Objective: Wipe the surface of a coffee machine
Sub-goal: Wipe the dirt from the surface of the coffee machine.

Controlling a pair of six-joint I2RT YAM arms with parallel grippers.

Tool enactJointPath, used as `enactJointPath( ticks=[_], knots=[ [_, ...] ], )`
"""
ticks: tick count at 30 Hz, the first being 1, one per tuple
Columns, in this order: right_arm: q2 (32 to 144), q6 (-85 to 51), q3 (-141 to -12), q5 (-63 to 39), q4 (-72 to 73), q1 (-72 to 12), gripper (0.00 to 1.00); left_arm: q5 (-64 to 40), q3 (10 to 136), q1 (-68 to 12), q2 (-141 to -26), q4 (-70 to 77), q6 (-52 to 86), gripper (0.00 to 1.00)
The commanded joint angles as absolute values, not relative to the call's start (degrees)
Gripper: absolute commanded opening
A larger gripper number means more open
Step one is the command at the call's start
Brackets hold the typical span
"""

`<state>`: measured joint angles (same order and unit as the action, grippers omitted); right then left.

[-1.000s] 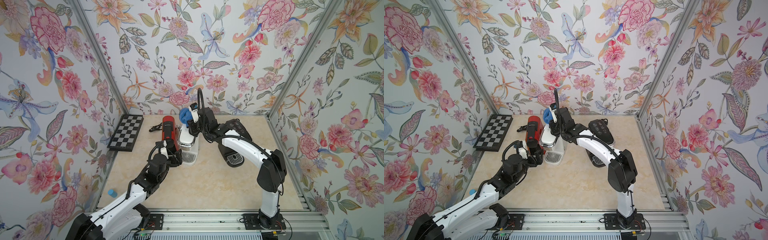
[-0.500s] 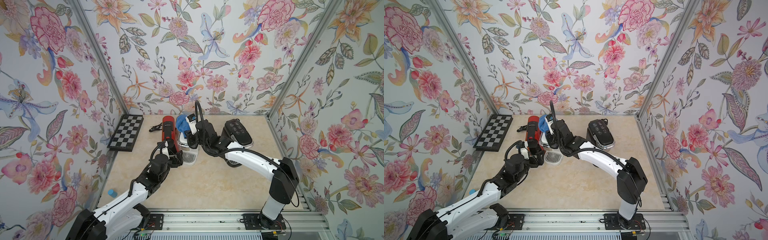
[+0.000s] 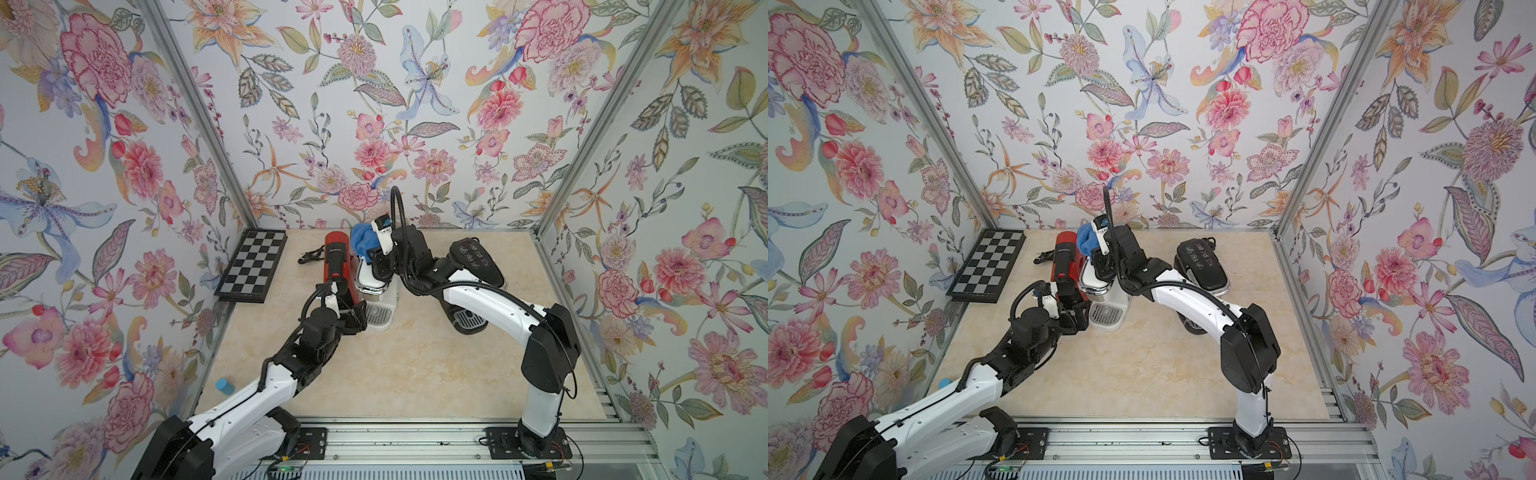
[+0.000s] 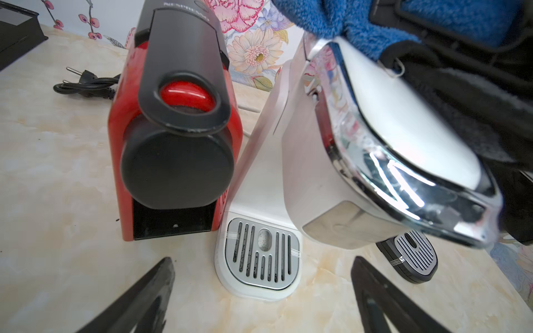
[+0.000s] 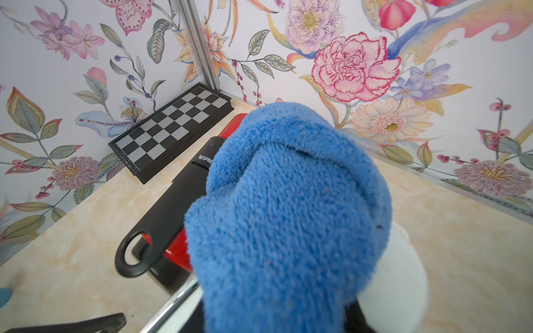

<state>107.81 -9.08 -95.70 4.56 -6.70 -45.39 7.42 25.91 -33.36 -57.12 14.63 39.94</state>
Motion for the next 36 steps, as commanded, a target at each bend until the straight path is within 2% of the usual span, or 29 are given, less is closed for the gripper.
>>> enactJointPath(
  ticks=[1, 18, 24, 36],
  knots=[
    [110.3, -10.4, -96.0, 4.3, -9.5, -42.6, 0.32, 6.9, 27.5, -32.7, -56.9, 14.2, 40.9, 0.96],
    [109.4, -18.4, -77.7, 2.6, 0.1, -39.3, 0.32, 6.6, 27.4, -32.7, -59.0, 15.5, 41.1, 0.96],
    [109.7, -19.9, -76.9, 1.0, 1.7, -37.6, 0.32, 6.3, 27.4, -32.7, -59.1, 15.6, 41.2, 0.96],
    [100.8, -17.5, -75.1, 4.2, 2.2, -38.9, 0.33, 6.3, 27.1, -32.7, -59.9, 16.6, 41.4, 0.97]
  ],
)
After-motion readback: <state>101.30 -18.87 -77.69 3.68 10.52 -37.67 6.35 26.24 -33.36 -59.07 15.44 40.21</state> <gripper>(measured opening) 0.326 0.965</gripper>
